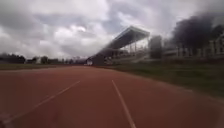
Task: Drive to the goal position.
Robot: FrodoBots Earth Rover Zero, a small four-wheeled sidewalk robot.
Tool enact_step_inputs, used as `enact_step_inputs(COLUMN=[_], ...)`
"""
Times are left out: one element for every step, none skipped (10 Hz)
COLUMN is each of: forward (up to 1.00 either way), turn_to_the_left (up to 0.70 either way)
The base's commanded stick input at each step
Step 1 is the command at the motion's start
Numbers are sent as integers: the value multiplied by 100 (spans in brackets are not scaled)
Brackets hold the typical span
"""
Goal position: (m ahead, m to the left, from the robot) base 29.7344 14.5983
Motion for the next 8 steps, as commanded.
enact_step_inputs(forward=[70,70,70,70,70,70,70,70], turn_to_the_left=[1,1,1,1,1,1,1,1])
